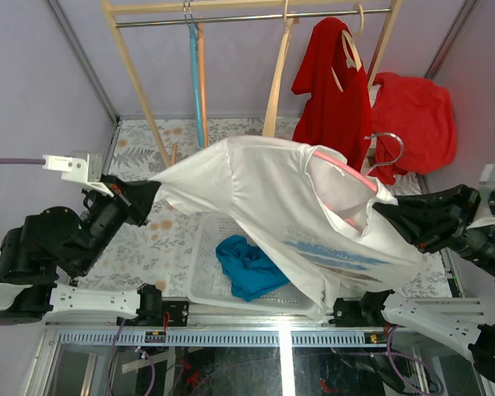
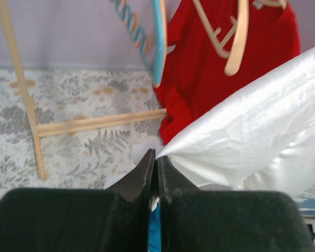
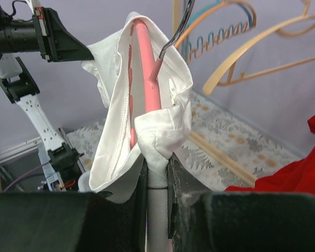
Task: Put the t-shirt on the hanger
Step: Flatten out the T-shirt on the hanger, then place the hanger at the clothesline.
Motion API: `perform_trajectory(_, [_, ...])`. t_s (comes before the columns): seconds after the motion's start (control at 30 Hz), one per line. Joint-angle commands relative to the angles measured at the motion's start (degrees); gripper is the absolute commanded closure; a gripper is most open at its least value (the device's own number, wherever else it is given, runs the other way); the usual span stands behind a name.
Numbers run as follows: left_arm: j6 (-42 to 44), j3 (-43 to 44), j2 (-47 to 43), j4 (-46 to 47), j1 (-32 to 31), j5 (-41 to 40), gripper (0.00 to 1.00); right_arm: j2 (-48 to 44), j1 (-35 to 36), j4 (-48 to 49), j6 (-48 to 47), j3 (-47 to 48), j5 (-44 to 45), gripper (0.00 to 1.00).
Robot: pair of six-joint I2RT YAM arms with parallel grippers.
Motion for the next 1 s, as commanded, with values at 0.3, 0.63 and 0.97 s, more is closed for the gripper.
perform_trajectory(0.3, [22.7, 15.7, 14.9, 20.4, 0.0, -1.0, 0.73, 4.6, -0.1, 15.7, -9.6, 17.1, 11.6, 1.00])
perform_trajectory(0.63, [27.1, 21.9, 22.7, 22.0, 0.1, 4.1, 0.66, 2.9, 5.1, 17.6, -20.2, 21.1, 26.0, 1.00])
perform_trajectory(0.97, [23.6, 13.4, 20.2, 23.8, 0.0, 5.7, 0.66, 0.0, 9.6, 13.9, -19.7, 20.5, 28.3, 1.00])
